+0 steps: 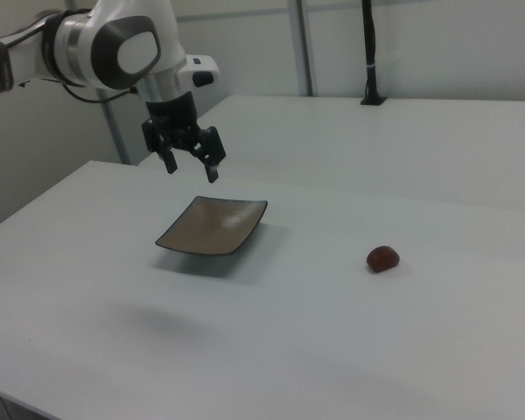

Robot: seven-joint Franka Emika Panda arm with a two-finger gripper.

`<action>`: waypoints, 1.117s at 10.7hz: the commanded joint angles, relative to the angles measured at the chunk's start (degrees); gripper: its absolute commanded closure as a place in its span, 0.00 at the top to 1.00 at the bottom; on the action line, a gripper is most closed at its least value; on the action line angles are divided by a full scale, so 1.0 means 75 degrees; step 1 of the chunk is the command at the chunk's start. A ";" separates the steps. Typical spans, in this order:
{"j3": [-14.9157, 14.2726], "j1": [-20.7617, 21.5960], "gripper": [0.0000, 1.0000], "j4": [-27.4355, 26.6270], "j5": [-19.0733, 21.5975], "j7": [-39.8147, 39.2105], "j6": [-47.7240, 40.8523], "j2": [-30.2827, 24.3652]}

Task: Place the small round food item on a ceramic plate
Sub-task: 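Move the gripper over the small reddish-brown food item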

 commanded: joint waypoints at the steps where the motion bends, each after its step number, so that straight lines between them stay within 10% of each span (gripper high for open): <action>1: -0.0418 -0.0019 1.00 0.0460 0.0045 0.0595 0.0034 0.0395; 12: -0.1193 -0.0405 1.00 0.1808 0.0057 0.1933 0.2210 0.2563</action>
